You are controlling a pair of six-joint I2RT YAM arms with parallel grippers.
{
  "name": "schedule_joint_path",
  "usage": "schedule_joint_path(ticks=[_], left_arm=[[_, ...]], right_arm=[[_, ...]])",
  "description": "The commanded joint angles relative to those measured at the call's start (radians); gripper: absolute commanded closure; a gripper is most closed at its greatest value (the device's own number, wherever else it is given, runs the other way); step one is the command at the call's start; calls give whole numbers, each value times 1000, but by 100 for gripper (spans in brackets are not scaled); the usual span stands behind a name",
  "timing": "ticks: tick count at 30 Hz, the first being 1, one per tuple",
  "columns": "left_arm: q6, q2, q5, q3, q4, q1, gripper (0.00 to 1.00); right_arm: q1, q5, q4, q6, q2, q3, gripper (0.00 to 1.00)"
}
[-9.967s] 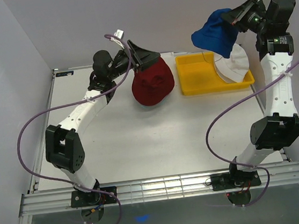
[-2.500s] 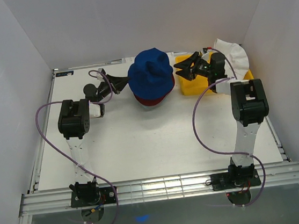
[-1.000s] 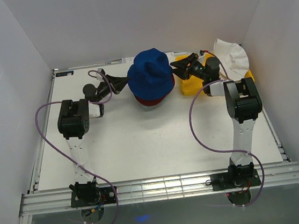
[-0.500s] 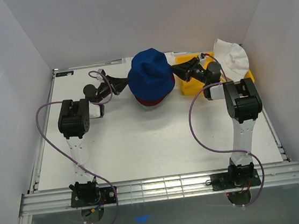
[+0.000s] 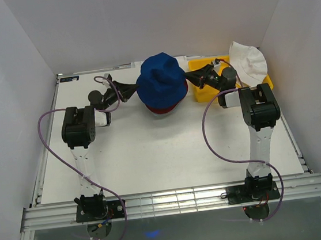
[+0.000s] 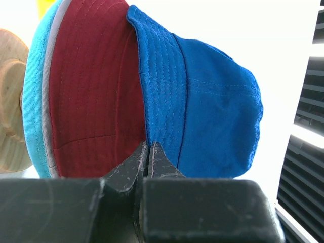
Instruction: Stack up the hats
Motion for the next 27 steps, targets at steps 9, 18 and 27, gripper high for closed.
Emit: schedule_joint_path(ticks=[9,18,27], left_arm=[[52,3,48,44,49,14,99],[104,13,35,54,-22,15,100],[196,10,-15,15,-165,17,100]], right_arm=[[-28,-52,-298,-245,13,132,91],[-31,-35,-635,-476,16,244,92],[-30,-15,-842,-632,15,328,92]])
